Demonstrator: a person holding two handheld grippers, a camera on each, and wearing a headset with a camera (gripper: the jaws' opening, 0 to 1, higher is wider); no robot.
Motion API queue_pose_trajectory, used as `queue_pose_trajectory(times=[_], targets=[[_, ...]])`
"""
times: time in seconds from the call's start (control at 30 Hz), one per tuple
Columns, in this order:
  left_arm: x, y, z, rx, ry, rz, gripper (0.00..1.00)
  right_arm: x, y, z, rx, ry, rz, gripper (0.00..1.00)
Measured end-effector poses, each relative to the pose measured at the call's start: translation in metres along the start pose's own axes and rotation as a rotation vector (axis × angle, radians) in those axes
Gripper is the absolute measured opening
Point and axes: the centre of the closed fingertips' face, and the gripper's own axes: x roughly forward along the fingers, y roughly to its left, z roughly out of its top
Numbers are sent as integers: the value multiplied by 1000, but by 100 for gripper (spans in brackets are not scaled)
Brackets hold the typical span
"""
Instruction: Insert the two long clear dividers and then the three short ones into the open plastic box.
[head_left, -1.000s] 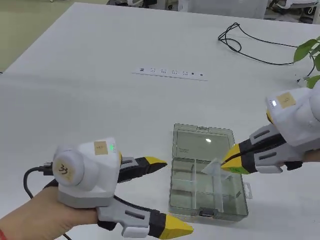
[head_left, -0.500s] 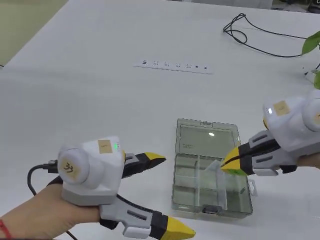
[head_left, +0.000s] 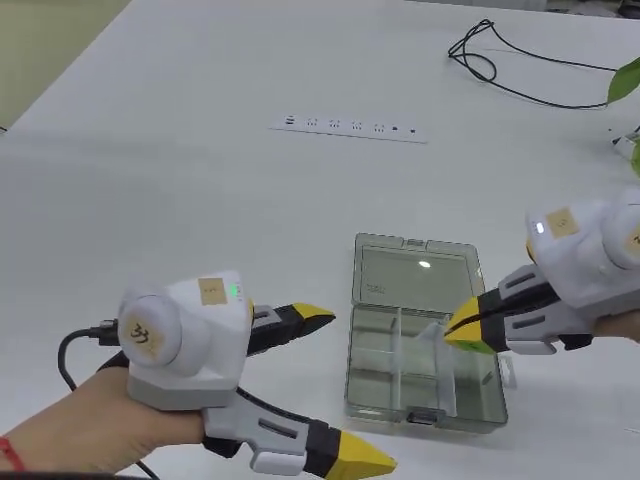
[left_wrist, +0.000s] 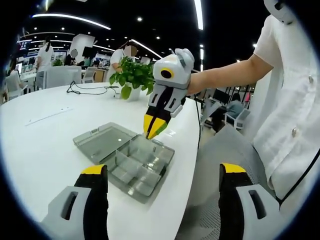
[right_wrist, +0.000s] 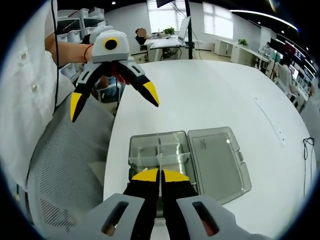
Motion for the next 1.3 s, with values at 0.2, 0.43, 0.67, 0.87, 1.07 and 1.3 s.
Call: queue_pose_trajectory(times=[0.2,0.43,0.67,0.87,1.07,1.3], targets=[[1,0,0,-4,-1,0,94,3,3,1,-70,-6,7,2],[2,0,0,-6,-1,-3,94,7,7,4,-94,-8,7,2],[3,0,0,-7,3,-7,94,12,4,3,-91,-6,9,2],[3,0,-2,-8,5,-8,94,17,2,1,-88,-3,15,2],[2,1,-2,-12,5,-8,94,26,2,-5,-91,36,24,2],[2,3,-3,-17,4,-8,94,38,0,-14,-101,82,28,2]])
